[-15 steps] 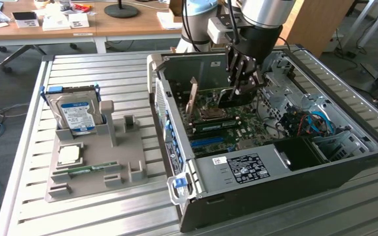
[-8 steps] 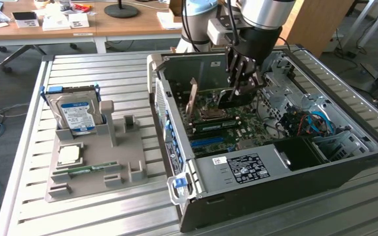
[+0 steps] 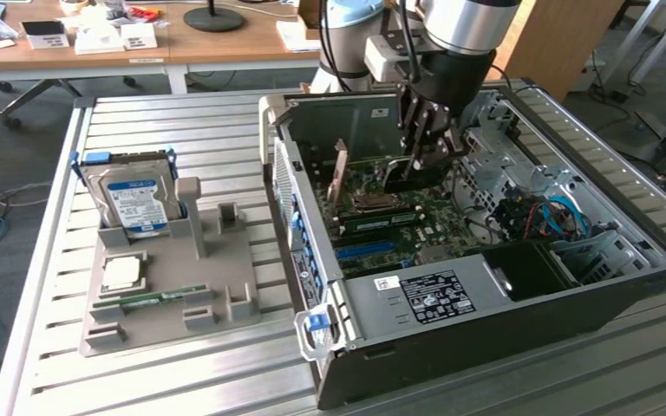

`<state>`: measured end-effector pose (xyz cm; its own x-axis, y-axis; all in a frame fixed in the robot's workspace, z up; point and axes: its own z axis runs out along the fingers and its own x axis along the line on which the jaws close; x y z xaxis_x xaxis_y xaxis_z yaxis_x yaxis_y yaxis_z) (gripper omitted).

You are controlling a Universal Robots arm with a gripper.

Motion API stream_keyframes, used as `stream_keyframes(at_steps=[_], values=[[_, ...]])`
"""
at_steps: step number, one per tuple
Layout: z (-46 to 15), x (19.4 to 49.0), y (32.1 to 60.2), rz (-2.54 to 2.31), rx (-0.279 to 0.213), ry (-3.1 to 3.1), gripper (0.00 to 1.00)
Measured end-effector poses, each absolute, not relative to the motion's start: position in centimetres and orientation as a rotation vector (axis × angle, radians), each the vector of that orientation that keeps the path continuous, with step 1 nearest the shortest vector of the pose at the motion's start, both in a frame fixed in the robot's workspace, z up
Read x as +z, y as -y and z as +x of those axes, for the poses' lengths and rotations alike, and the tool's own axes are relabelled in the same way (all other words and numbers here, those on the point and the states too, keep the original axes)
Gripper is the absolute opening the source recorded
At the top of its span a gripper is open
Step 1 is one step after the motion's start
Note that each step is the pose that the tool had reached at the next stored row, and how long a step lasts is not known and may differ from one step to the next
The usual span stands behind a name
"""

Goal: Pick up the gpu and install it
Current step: 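Insert the gpu into the slot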

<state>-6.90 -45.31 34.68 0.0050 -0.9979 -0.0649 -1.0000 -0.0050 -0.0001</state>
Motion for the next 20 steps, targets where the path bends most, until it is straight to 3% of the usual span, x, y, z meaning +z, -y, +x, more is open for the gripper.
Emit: stream_keyframes(at_steps=[20], values=[[-6.9,33.8,46.4,-2.194,0.071,-2.183,0.27]])
